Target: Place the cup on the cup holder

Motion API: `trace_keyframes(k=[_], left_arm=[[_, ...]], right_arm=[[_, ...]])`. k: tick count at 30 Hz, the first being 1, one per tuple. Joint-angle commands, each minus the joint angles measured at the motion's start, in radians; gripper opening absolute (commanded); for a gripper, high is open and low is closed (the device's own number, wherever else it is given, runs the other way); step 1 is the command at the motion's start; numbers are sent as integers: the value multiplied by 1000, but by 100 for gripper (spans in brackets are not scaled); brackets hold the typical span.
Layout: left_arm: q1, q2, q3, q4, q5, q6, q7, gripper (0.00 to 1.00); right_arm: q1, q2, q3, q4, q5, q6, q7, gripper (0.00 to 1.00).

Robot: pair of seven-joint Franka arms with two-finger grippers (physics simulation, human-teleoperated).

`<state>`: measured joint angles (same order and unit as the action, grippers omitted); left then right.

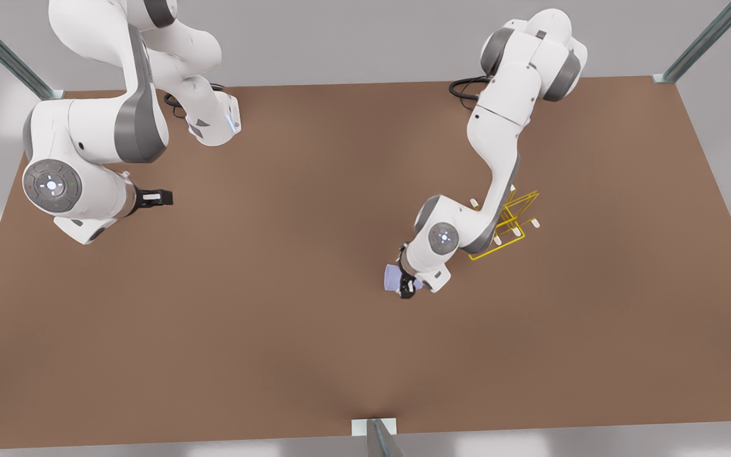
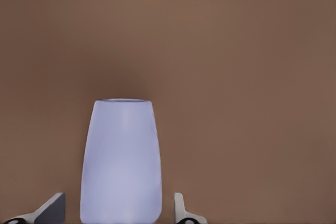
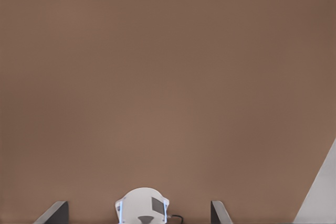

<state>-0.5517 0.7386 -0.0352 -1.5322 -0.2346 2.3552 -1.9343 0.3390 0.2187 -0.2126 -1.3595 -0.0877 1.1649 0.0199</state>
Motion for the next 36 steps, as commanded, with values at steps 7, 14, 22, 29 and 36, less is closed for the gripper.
trace_keyframes(k=[7, 14, 22, 29, 36], left_arm=[[7, 27, 0, 7, 1, 7, 20, 100], [7, 39, 0, 6, 4, 9, 35, 100], [9, 47, 0, 0, 4, -27, 32, 100], [7, 77, 0, 1, 6, -25, 38, 100], [4, 93, 0, 3, 3, -22, 34, 68]], right_arm=[[2, 2, -1, 0, 13, -1, 49, 100], [5, 2, -1, 0, 13, -1, 49, 100], [5, 8, -1, 0, 14, -1, 48, 100], [5, 13, -1, 0, 14, -1, 48, 100], [5, 18, -1, 0, 14, -1, 48, 100]])
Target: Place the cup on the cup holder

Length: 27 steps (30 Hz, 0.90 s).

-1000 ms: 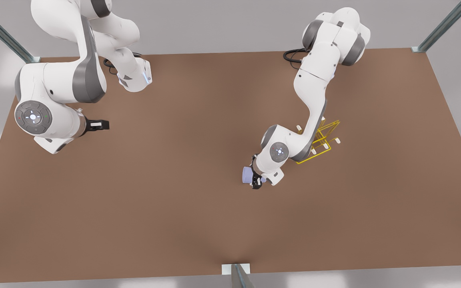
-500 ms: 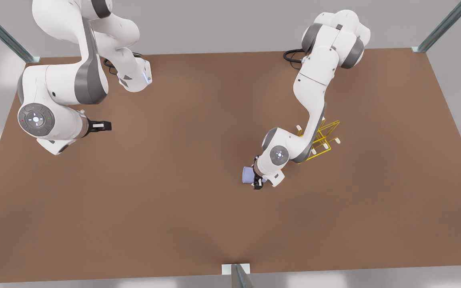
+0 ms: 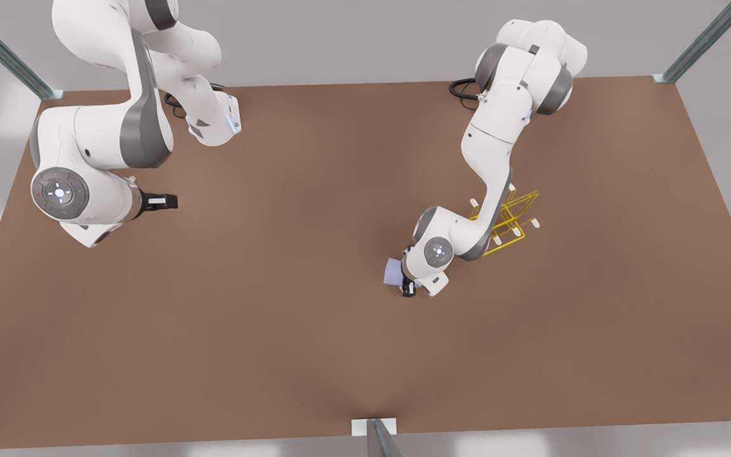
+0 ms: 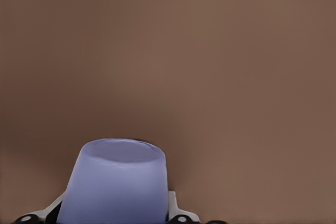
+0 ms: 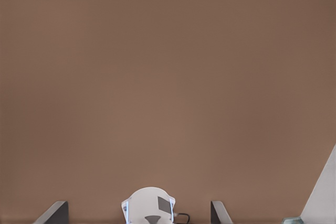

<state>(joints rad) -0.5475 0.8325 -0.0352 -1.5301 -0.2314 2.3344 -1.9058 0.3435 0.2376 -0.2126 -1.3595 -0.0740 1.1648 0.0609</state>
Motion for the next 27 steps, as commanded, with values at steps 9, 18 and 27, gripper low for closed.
trace_keyframes(k=[9, 18, 27], left_arm=[[-37, -16, 98, 268, -46, -291, -151, 66], [-775, 175, 1160, 216, 257, -650, -236, 67], [-940, 255, 1270, -85, 601, -701, -122, 67]], right_arm=[[0, 2, -1, 0, -1, 1, -1, 100], [-1, 12, -5, 0, 5, 1, 7, 100], [-1, 14, -5, 0, 8, 3, 5, 100]])
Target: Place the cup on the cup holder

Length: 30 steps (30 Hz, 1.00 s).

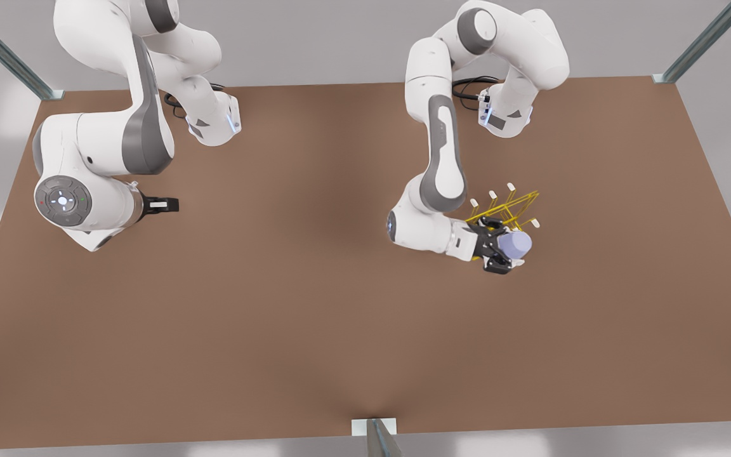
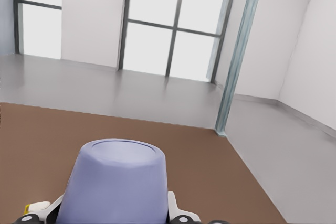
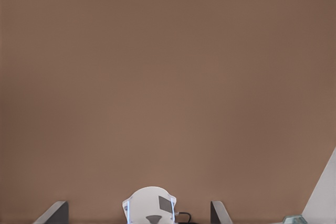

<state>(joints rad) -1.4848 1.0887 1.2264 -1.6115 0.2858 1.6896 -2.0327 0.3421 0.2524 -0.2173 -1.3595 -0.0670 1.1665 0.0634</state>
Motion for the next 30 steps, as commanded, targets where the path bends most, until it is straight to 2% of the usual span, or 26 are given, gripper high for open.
trace_keyframes(k=[1, 6, 11, 21, 30], left_arm=[[-17, 3, 5, -63, 102, -38, 5, 67], [-28, 4, -42, -212, 125, 12, 3, 67], [-63, -3, -61, -281, 130, 9, -3, 67], [-143, -13, -74, -275, 61, 5, -4, 67], [-112, -10, -82, -174, 13, -2, -12, 67]], right_arm=[[0, -1, -1, 0, 1, -1, 3, 100], [0, 2, -1, 0, 3, 1, 1, 100], [2, 5, -2, -1, 12, 7, 1, 100], [9, 7, -2, -1, 18, 9, 6, 100], [11, 11, -1, -1, 19, 18, 4, 100]])
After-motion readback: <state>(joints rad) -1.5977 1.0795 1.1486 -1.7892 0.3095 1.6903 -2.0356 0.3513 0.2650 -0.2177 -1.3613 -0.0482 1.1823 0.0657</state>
